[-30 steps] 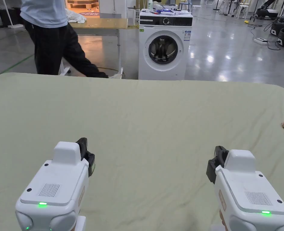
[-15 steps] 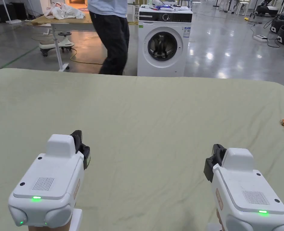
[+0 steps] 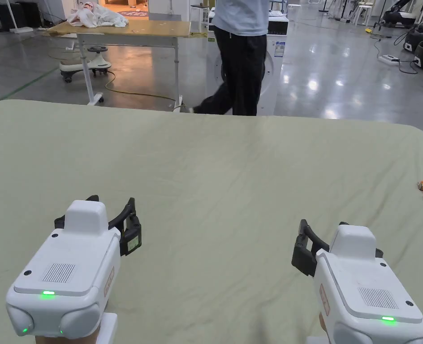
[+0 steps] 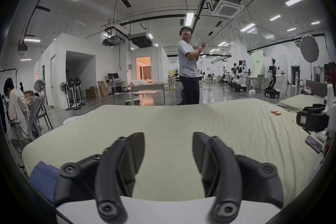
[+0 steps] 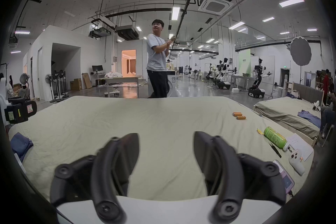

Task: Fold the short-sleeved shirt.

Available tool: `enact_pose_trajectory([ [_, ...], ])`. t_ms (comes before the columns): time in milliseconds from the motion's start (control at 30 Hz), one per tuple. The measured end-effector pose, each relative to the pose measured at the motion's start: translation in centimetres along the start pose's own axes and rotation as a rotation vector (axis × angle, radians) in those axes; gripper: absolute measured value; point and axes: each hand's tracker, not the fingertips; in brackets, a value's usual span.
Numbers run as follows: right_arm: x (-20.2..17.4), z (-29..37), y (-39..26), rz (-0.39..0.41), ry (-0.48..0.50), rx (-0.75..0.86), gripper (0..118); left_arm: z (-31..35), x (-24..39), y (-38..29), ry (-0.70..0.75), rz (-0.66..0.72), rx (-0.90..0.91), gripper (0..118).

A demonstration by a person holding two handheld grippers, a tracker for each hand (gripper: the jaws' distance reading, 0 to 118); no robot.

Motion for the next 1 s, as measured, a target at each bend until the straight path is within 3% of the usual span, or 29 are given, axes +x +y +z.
enact_pose_trajectory([
  [100,-0.1,-0.1,-0.2,0.007,-0.012,0.005,95,0.1,0.0,0.1,0.009,-0.007,0.01,78],
  [267,-0.3,-0.1,-0.2,0.015,0.01,0.019,99,0.1,-0.1,0.3,0.019,-0.006,0.027,89],
  [633,-0.5,-0.3,0.3,0.002,0.009,0.019,103,0.2,-0.8,0.0,0.031,0.012,0.011,90],
  [867,-1.4,-1.1,0.0,0.048,-0.048,0.003,103,0.2,-1.3,-0.2,0.013,0.037,-0.01,90],
  [1000,-1.3,-1.1,0.1,0.004,-0.017,-0.009,103,0.3,-1.3,-0.6,0.043,0.005,0.005,90],
])
